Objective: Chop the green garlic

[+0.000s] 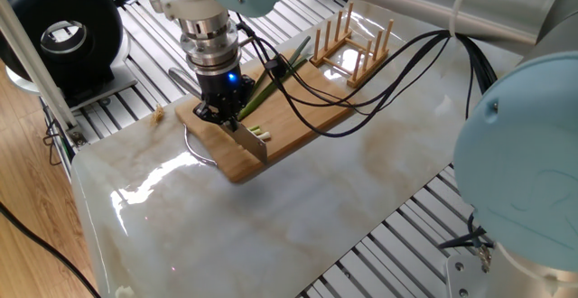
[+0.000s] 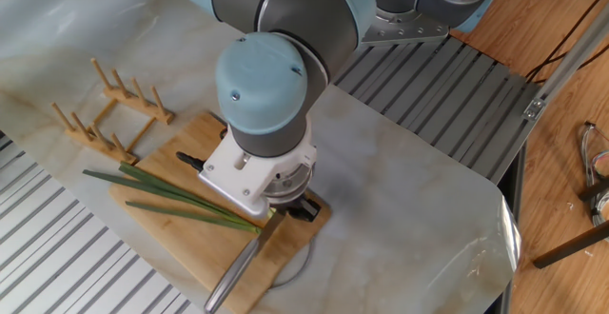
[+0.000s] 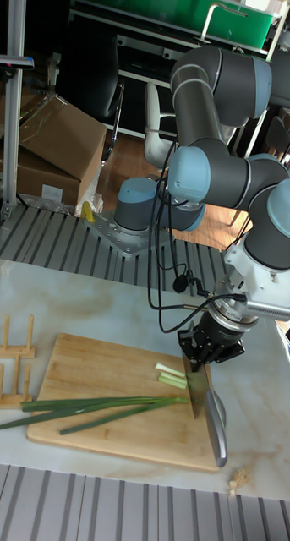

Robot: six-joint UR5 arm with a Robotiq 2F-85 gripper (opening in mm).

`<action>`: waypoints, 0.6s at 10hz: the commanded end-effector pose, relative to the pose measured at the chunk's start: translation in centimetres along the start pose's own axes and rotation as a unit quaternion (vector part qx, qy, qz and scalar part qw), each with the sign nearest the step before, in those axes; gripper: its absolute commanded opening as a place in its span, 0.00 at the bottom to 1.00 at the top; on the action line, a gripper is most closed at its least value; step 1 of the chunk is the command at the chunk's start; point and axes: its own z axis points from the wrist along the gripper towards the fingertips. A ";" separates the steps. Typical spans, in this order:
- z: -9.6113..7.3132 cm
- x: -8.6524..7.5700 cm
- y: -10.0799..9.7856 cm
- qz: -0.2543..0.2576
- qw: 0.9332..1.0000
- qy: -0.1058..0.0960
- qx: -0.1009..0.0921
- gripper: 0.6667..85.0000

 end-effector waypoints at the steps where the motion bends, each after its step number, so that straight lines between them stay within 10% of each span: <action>1: -0.2 0.4 -0.2 -0.009 1.000 0.006 0.001 0.01; 6: 0.1 0.7 -0.8 -0.031 0.999 0.006 0.002 0.01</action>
